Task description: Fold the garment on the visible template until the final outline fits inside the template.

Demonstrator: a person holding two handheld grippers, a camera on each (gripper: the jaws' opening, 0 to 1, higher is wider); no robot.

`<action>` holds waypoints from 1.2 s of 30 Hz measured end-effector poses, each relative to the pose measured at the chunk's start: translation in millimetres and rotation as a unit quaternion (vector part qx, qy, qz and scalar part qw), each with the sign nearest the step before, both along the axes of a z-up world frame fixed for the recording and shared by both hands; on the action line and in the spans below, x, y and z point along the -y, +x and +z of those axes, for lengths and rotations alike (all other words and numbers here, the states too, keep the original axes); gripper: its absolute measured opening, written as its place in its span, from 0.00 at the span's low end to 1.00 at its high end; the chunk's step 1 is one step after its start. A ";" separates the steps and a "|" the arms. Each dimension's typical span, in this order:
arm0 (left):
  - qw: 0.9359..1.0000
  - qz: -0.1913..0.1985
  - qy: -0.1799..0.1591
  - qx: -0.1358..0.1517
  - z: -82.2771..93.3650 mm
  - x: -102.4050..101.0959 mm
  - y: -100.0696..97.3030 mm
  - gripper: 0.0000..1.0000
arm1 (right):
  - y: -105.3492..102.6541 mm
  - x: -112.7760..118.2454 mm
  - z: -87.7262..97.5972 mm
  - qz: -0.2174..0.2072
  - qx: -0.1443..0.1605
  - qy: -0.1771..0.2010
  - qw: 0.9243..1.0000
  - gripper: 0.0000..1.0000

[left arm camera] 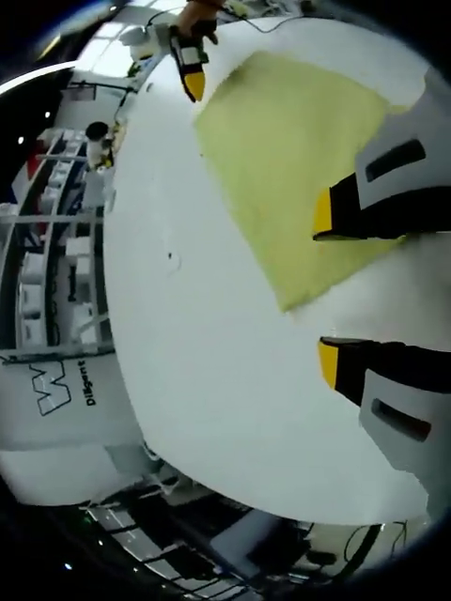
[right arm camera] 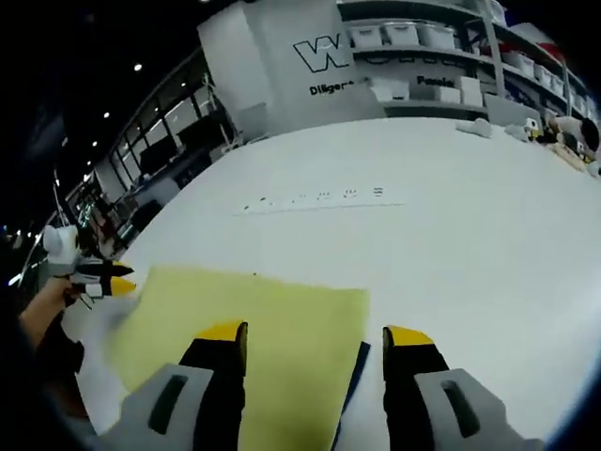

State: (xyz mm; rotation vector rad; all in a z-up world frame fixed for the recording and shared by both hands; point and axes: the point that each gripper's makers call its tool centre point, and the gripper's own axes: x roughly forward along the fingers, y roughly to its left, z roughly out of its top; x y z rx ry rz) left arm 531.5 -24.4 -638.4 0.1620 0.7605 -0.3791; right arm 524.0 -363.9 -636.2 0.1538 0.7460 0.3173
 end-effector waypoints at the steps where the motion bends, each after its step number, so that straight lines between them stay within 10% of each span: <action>1: 1.000 -0.001 0.003 -0.003 0.3 0.4 -3.3 0.54 | -2.3 0.4 1.2 0.002 0.000 -0.003 1.000 0.56; 15: 0.999 -0.016 -0.028 -0.011 10.4 9.6 -59.2 0.68 | -68.5 -6.0 9.7 0.057 -0.014 -0.009 0.998 0.61; 36: 0.996 -0.042 -0.032 -0.067 -21.3 7.7 -117.0 0.44 | -122.1 11.3 -18.0 0.070 -0.044 -0.026 0.996 0.34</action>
